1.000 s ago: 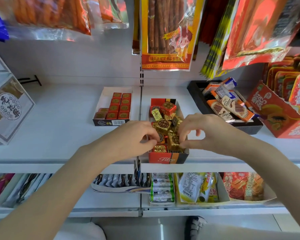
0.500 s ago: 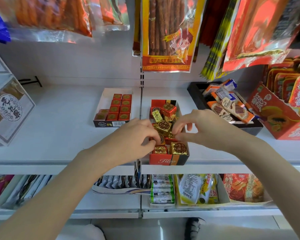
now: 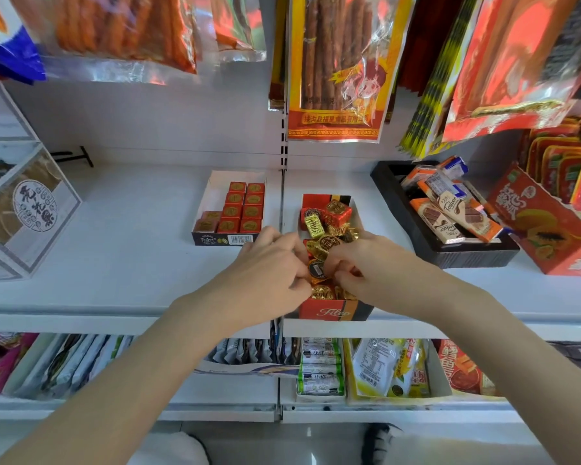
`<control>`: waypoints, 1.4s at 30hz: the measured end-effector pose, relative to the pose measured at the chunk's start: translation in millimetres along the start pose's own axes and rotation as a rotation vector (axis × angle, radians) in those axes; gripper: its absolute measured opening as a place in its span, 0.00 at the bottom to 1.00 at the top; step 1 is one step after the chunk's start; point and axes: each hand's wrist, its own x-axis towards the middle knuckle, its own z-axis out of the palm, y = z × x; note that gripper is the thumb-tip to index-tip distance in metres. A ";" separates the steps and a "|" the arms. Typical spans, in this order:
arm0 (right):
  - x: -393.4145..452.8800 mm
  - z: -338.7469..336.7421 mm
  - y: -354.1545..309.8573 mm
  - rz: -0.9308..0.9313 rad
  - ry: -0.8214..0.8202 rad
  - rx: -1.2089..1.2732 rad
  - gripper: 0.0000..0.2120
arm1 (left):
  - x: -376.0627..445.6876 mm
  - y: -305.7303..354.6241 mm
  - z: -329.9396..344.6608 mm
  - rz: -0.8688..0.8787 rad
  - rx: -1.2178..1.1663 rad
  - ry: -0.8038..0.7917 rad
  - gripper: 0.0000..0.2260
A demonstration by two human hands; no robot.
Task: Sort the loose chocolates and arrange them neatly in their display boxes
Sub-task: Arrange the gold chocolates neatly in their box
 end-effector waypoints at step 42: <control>1.0 -13.4 23.9 -0.006 0.154 0.236 0.06 | 13.7 -2.9 -9.3 -0.007 0.052 0.016 0.15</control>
